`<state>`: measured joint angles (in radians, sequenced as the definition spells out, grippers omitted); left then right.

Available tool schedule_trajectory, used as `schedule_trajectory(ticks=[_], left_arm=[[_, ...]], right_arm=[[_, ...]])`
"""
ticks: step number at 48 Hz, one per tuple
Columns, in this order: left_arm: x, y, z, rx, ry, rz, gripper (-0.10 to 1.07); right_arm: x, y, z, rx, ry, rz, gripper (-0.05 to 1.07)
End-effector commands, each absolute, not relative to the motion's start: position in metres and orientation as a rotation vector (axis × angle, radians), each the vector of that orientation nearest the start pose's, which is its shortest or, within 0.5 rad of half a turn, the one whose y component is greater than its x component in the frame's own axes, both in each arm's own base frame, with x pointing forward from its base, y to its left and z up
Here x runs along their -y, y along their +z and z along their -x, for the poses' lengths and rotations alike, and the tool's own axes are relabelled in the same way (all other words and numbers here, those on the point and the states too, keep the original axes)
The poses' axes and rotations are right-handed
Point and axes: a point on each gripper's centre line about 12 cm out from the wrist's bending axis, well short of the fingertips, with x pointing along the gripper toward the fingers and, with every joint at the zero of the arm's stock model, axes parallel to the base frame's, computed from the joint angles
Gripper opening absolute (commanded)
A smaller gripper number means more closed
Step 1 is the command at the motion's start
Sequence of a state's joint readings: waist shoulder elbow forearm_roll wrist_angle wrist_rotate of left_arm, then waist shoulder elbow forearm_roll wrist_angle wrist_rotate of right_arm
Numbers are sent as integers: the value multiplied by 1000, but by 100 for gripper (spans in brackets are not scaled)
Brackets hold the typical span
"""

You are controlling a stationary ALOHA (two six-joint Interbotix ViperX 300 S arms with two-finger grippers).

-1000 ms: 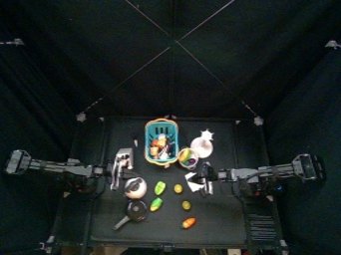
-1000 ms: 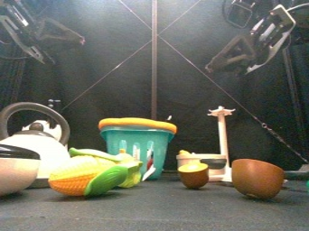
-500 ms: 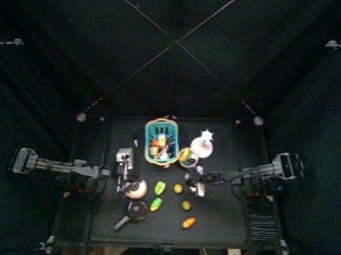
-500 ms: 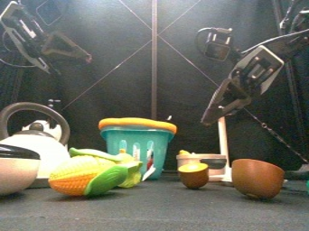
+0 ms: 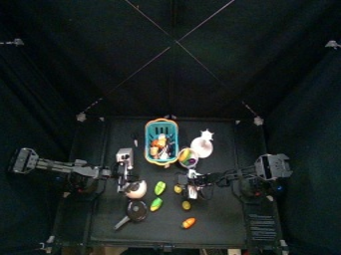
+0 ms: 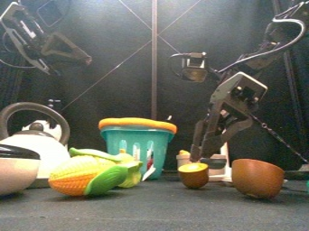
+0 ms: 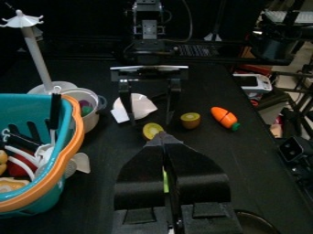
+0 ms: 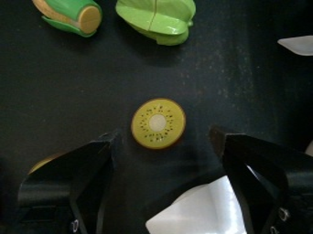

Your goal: Grab kiwi half

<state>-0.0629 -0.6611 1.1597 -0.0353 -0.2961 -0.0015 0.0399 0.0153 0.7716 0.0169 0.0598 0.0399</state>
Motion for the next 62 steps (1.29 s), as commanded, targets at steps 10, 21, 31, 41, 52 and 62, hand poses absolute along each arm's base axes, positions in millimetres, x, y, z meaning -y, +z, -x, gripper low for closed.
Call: schedule_trajectory(ticks=[10, 21, 31, 41, 52, 62], left_arm=[[15, 243, -246, -170, -50, 30, 24], [15, 242, -246, -174, -50, 30, 24], [15, 242, -246, -174, -50, 30, 24], [15, 244, -246, -168, -52, 30, 24], [14, 250, -243, -142, -51, 31, 24], [14, 249, -241, -141, -51, 31, 24]], right_arm=[[-17, 121, -377, -856, 35, 11, 103], [-17, 114, -382, -897, 38, 21, 101], [-19, 116, -382, -892, 46, 33, 85], [-22, 125, -382, -870, 54, 41, 65], [-36, 152, -381, -798, 99, 81, 63], [-37, 157, -381, -785, 105, 94, 63]])
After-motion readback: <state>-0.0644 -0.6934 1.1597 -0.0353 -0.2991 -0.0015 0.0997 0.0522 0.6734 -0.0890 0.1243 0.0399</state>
